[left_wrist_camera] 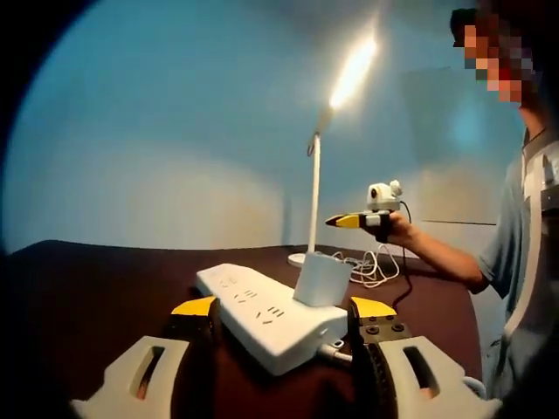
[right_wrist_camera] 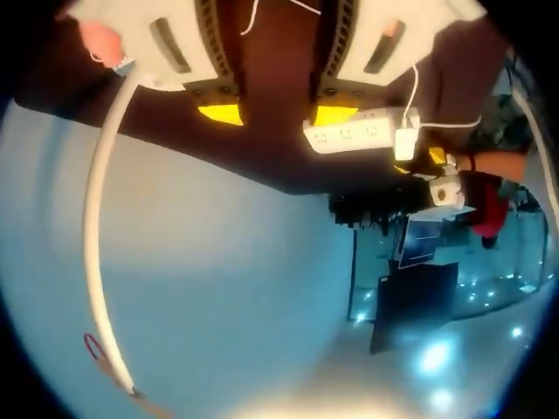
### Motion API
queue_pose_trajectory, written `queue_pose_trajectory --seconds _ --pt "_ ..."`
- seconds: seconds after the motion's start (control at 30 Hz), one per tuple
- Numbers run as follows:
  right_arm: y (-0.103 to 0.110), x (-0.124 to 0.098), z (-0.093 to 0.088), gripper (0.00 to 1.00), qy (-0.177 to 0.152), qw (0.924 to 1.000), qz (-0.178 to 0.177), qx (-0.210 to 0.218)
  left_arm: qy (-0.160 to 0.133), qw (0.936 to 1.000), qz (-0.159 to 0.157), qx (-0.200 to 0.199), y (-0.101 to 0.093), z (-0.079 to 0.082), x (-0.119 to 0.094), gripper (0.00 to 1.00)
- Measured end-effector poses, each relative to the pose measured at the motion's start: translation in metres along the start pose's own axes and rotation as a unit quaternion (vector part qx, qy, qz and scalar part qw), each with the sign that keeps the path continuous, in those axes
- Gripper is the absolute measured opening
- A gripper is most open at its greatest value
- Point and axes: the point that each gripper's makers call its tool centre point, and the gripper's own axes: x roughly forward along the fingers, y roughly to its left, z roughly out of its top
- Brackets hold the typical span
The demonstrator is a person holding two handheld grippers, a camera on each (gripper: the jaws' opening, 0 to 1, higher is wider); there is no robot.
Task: Insert the desk lamp plug into the socket, turn on the power strip switch, turn on the lamp switch, then turn off the lamp switch, turn off the power strip switch, and remove the plug from the socket.
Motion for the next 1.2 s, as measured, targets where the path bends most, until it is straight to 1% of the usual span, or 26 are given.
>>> queue_pose_trajectory --seconds 0.03,0.1,0.17,0.27,0.33,0.43,0.47,0.5,0.53,0.57,0.63,0.7,0.77,0.8,0.9,1.03,1.1,1.2 --pt "0.003 0.0 0.0 0.3 0.0 1.0 0.003 -0.002 -0.001 1.0 0.003 0.006 -0.004 0.001 0.003 0.55" --pt "0.005 0.001 0.002 0.3 -0.004 0.9999 0.009 -0.005 0.005 0.9998 0.009 0.016 -0.003 0.001 0.007 0.55" --pt "0.007 0.002 0.004 0.3 -0.008 0.9998 0.017 -0.005 0.017 0.9993 0.017 0.027 -0.003 0.0 0.01 0.52" --pt "0.012 0.004 0.004 0.3 -0.004 0.9997 0.023 -0.011 0.018 0.9995 0.009 0.024 -0.007 0.001 0.012 0.51" --pt "0.013 0.005 0.003 0.3 -0.003 0.9996 0.022 -0.015 0.015 0.9997 0.006 0.018 -0.01 0.002 0.012 0.49" --pt "0.014 0.004 0.005 0.3 -0.006 0.9996 0.024 -0.013 0.008 0.9996 0.016 0.022 -0.009 0.006 0.01 0.45" --pt "0.014 0.004 0.005 0.3 -0.007 0.9996 0.024 -0.013 0.006 0.9996 0.021 0.02 -0.006 0.008 0.008 0.44" --pt "0.013 0.004 0.005 0.3 -0.008 0.9996 0.024 -0.011 0.004 0.9997 0.021 0.014 -0.004 0.008 0.007 0.44" --pt "0.012 0.004 0.006 0.3 -0.008 0.9996 0.024 -0.011 0.003 0.9999 0.013 -0.002 -0.006 0.008 0.005 0.44" --pt "0.012 0.005 0.006 0.3 -0.009 0.9996 0.023 -0.01 0.0 0.9999 0.012 -0.011 -0.005 0.009 0.004 0.44" --pt "0.013 0.006 0.005 0.3 -0.008 0.9996 0.024 -0.011 -0.002 0.9998 0.015 -0.013 -0.005 0.011 0.002 0.44" --pt "0.013 0.007 0.004 0.3 -0.005 0.9996 0.025 -0.013 -0.008 0.9998 0.016 -0.012 -0.004 0.014 -0.001 0.45" --pt "0.015 0.008 0.003 0.3 -0.002 0.9996 0.025 -0.015 -0.016 0.9997 0.015 0.0 -0.004 0.017 -0.003 0.46" --pt "0.015 0.009 0.003 0.3 -0.001 0.9995 0.025 -0.017 -0.022 0.9997 0.008 0.004 -0.006 0.019 -0.004 0.48" --pt "0.016 0.01 0.001 0.3 0.004 0.9995 0.026 -0.02 -0.037 0.9992 0.006 0.013 -0.006 0.024 -0.006 0.47" --pt "0.019 0.011 0.0 0.3 0.007 0.9994 0.028 -0.021 -0.047 0.9988 0.002 0.012 -0.005 0.028 -0.006 0.47" --pt "0.02 0.011 0.0 0.3 0.007 0.9993 0.029 -0.022 -0.05 0.9987 0.004 0.011 -0.004 0.028 -0.006 0.46" --pt "0.022 0.012 -0.001 0.29 0.008 0.9992 0.03 -0.023 -0.043 0.999 0.008 0.011 -0.003 0.025 -0.006 0.44"
